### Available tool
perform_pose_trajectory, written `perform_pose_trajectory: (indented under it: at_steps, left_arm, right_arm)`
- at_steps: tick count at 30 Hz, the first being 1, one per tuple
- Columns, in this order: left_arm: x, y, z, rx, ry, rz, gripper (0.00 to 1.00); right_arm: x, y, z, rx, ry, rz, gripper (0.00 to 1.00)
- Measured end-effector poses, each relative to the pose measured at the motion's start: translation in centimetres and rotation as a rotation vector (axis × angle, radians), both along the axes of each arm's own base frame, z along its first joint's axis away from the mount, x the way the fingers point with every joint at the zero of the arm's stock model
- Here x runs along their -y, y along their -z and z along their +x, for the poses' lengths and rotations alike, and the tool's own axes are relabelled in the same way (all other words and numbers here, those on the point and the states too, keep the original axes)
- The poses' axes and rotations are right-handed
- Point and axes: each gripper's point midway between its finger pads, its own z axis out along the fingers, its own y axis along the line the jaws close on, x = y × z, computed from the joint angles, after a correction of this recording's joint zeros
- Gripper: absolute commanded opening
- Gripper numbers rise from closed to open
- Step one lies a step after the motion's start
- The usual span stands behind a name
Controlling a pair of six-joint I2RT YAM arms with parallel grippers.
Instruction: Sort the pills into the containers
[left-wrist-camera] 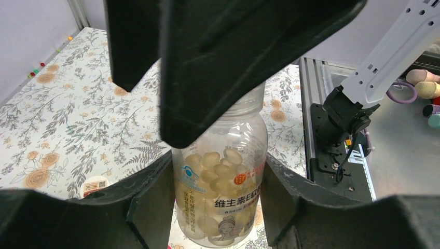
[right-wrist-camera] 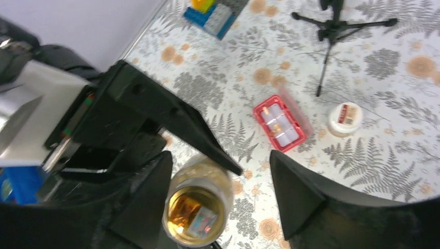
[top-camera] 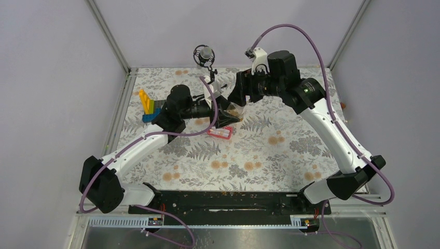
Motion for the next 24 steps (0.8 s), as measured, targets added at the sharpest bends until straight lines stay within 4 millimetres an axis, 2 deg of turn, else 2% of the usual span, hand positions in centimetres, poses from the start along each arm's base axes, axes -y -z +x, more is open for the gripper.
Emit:
perform_pose_trajectory:
  at_steps: [3, 7, 9, 13, 19, 24]
  left_arm:
    - [0.0, -0.1, 0.0, 0.004, 0.001, -0.005, 0.00]
    - [0.1, -0.3, 0.0, 0.011, 0.003, -0.011, 0.00]
    - [0.1, -0.4, 0.0, 0.011, 0.003, -0.011, 0.00]
    - [0.1, -0.4, 0.0, 0.014, 0.004, -0.014, 0.00]
    - [0.1, -0.5, -0.2, 0.018, 0.015, -0.018, 0.00]
    - [0.2, -0.5, -0.4, 0.018, 0.030, -0.018, 0.00]
  right_arm:
    - [0.5, 0.2, 1.0, -0.018, 0.088, -0.004, 0.91]
    - [0.8, -0.5, 1.3, -0.031, 0.123, 0.022, 0.93]
    - [0.9, -1.2, 1.2, -0.035, 0.108, 0.046, 0.91]
    - [1.1, -2.0, 0.6, -0.049, 0.023, 0.094, 0.79]
    - [1.7, -2.8, -1.9, -0.041, -0.137, 0.089, 0.78]
    - [2.0, -2.1, -3.1, -0.022, -0.208, 0.044, 0.76]
